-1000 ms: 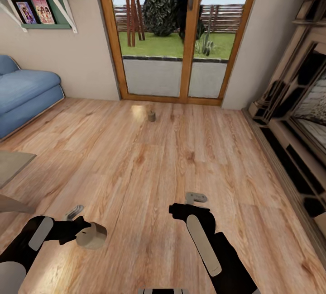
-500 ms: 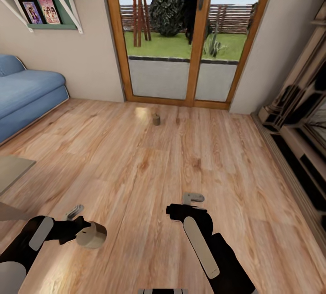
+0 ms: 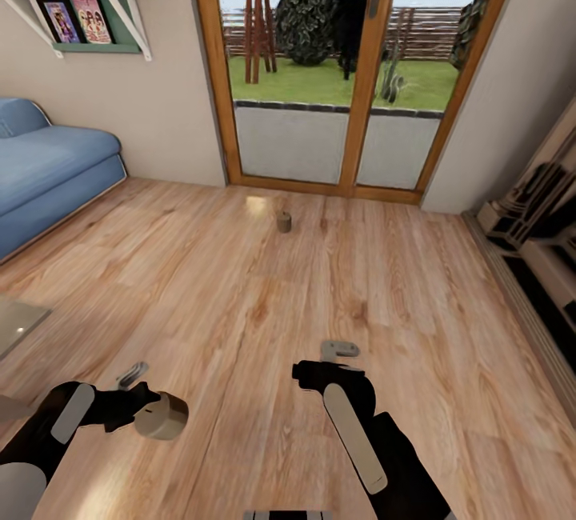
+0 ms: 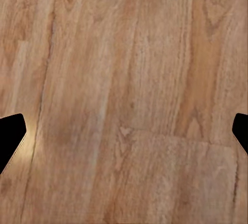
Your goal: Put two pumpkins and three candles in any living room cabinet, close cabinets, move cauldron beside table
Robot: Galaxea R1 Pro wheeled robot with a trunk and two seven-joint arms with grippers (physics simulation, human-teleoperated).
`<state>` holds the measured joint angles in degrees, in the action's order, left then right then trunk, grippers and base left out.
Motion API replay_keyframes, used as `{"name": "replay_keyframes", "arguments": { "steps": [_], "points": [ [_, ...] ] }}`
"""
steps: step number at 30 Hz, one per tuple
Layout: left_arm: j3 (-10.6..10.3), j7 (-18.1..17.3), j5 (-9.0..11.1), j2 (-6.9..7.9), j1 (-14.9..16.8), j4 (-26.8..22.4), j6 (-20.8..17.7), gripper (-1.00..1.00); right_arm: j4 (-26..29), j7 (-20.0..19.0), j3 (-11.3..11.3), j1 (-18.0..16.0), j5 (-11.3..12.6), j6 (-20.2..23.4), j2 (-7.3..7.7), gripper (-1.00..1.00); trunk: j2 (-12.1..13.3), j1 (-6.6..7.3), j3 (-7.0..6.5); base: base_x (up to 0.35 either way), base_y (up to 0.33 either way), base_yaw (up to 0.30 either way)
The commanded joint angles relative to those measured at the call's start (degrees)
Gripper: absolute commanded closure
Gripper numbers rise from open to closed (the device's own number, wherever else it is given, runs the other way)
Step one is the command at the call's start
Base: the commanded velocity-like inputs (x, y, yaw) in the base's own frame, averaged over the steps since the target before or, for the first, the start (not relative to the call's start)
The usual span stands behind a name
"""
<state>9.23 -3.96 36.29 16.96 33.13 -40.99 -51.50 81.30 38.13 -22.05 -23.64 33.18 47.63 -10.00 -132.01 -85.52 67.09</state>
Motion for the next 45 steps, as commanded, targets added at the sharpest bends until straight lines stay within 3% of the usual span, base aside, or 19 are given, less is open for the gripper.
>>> {"name": "replay_keyframes", "arguments": {
  "steps": [1,7,45],
  "points": [
    [0.0,0.0,0.2,0.0,0.0,0.0,0.0,1.0,-0.1,0.0,-0.5,0.0,0.0,-0.2,0.0,-1.0,0.0,0.0,0.0,0.332,0.0,0.002],
    [0.0,0.0,0.2,0.0,0.0,0.0,0.0,1.0,-0.3,0.0,-2.1,0.0,0.0,-1.5,0.0,-1.0,0.0,0.0,0.0,0.32,0.0,0.001],
    [0.1,0.0,0.1,0.08,0.0,0.0,0.0,1.0,-0.5,-0.2,-2.0,0.0,0.8,-1.5,0.0,-1.0,0.0,0.0,-0.09,0.275,0.0,0.063]
  ]
}}
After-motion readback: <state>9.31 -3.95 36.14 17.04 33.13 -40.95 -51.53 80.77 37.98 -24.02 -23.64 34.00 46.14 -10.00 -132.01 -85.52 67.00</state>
